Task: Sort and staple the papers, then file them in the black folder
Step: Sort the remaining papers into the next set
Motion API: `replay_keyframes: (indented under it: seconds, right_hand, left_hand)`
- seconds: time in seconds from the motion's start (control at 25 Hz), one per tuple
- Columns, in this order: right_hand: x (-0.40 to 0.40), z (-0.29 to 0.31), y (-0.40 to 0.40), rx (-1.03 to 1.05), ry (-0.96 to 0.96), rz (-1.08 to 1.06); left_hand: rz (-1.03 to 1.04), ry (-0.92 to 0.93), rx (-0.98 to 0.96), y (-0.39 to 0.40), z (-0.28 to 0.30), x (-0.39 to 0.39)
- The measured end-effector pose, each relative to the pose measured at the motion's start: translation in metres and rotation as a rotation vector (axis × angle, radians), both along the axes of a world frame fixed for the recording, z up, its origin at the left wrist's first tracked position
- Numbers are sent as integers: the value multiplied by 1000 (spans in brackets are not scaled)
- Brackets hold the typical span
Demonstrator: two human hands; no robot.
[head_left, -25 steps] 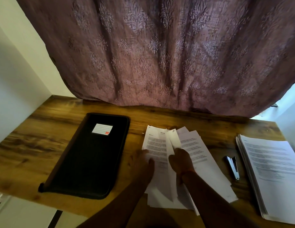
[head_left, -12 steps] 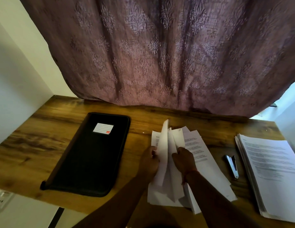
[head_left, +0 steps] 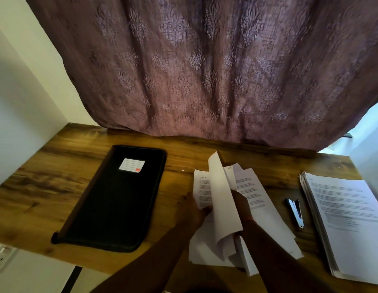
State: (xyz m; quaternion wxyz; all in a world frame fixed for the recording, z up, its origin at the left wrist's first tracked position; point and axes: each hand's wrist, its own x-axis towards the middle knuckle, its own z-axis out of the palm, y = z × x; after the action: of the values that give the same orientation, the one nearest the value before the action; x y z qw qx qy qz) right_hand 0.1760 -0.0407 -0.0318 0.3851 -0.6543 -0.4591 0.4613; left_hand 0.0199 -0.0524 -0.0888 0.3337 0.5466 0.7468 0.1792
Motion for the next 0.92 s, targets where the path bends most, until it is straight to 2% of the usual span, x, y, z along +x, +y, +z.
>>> replay_keyframes:
  seconds: [0.08, 0.16, 0.2, 0.4, 0.44, 0.64, 0.76, 0.84, 0.88, 0.92]
  right_hand:
    - [-3, 2, 3, -92, -63, 15]
    - [-6, 8, 6, -127, -316, 94]
    - [-7, 9, 7, -122, -357, 117]
    - [-6, 6, 2, -99, -341, 90]
    - [-5, 6, 1, -85, -352, 85]
    - [-2, 8, 4, -27, -435, 109]
    - [-3, 6, 4, -23, -456, 117]
    - [-2, 4, 4, -22, -458, 124]
    - [-2, 3, 4, -17, -453, 125]
    - [-2, 3, 4, -13, -454, 123]
  left_hand:
    - [-76, 38, 21, -3, 26, 4]
    - [-93, 70, 45, -2, 40, 7]
    - [-110, 119, 47, -4, 47, 6]
    - [-159, 169, 155, -5, 50, 7]
    - [-187, 203, 129, -4, 51, 5]
    - [-42, 77, 118, -5, 60, -2]
    - [57, 122, 196, -6, 63, -1]
    - [63, 155, 181, -5, 60, -6]
    - [57, 77, 142, -4, 58, -10]
    - [70, -97, 86, -3, 64, -12]
